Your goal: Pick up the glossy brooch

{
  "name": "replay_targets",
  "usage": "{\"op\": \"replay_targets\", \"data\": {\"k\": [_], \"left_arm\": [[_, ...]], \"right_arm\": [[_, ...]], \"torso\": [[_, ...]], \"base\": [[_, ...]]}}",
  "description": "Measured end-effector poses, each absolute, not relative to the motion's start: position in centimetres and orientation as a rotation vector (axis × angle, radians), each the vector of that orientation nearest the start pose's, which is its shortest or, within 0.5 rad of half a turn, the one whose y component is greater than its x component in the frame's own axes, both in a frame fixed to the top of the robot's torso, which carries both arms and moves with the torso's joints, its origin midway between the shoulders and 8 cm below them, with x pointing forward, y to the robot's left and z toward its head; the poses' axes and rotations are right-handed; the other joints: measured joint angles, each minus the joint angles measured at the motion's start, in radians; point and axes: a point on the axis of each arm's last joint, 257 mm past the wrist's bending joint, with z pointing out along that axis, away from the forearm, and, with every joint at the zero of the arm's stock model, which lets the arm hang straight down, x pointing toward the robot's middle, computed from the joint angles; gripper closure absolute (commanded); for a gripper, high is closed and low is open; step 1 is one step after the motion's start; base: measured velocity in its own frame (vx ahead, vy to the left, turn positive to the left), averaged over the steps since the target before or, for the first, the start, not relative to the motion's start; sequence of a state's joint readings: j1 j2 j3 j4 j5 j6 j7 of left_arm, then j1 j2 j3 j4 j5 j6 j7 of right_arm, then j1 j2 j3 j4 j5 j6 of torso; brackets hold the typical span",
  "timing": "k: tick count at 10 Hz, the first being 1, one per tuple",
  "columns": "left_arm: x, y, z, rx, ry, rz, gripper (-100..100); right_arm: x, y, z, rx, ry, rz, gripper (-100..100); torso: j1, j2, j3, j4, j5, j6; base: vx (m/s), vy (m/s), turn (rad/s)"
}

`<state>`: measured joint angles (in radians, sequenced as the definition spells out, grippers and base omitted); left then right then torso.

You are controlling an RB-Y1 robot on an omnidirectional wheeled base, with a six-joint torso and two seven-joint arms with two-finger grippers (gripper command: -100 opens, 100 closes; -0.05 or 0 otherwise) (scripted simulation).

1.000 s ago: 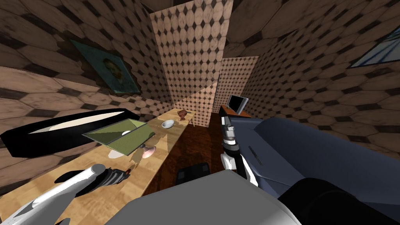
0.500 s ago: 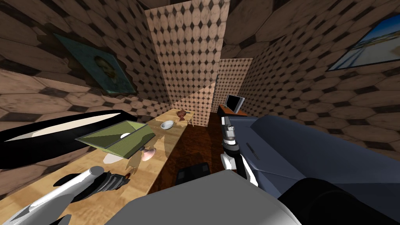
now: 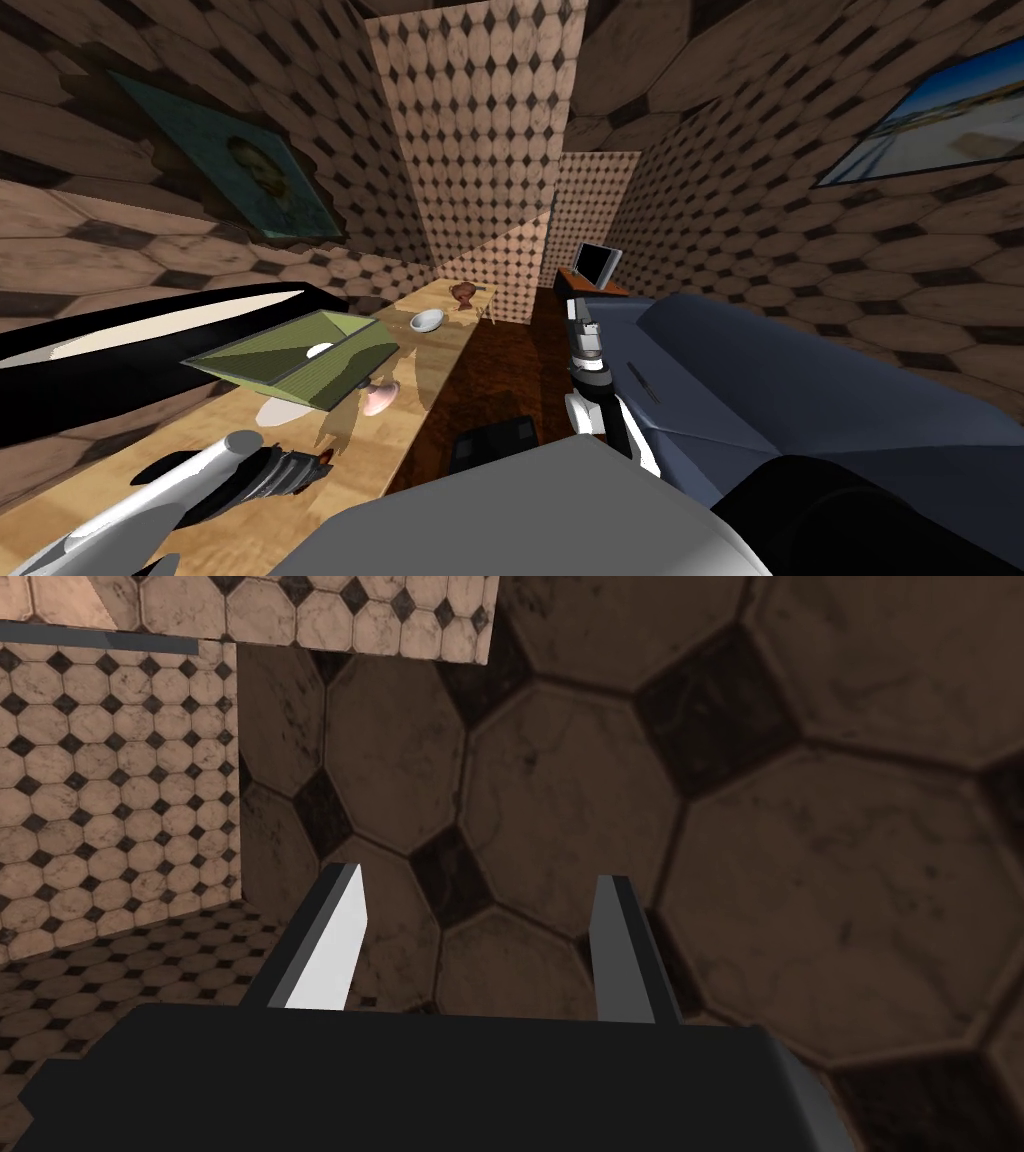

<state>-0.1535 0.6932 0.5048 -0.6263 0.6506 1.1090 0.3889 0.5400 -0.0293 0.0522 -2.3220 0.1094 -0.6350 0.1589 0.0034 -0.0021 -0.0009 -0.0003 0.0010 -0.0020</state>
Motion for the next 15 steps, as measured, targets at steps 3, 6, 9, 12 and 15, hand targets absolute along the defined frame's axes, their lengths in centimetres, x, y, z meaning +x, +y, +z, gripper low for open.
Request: {"op": "replay_targets", "data": {"k": [3,6,9,12,15], "left_arm": [[22.0,58.7,-49.6,-3.088,0.387,-0.209,-100],[20.3,58.6,-50.1,-3.094,0.325,-0.216,-100],[17.8,58.8,-50.4,-3.095,0.253,-0.214,-100],[15.1,59.0,-50.6,-3.091,0.171,-0.200,-100],[14.0,59.4,-50.6,-3.085,0.137,-0.195,100]], "right_arm": [[31.3,-24.1,5.2,0.403,0.630,1.160,0],[31.3,-24.1,5.2,0.403,0.630,1.160,0],[31.3,-24.1,5.2,0.403,0.630,1.160,0],[31.3,-24.1,5.2,0.403,0.630,1.160,0],[31.3,-24.1,5.2,0.403,0.630,1.160,0]], "torso": [[0.001,0.001,0.000,0.000,0.000,-0.001],[0.001,0.001,0.000,0.000,0.000,-0.001],[0.001,0.000,0.000,0.000,0.000,-0.001],[0.001,0.001,0.001,0.000,0.000,-0.001],[0.000,0.000,0.000,0.000,0.000,-0.001]], "base": [[-0.012,0.030,-0.121],[-0.011,0.027,-0.155],[-0.009,0.025,-0.137],[-0.015,0.025,-0.147],[-0.002,0.005,-0.013]]}}
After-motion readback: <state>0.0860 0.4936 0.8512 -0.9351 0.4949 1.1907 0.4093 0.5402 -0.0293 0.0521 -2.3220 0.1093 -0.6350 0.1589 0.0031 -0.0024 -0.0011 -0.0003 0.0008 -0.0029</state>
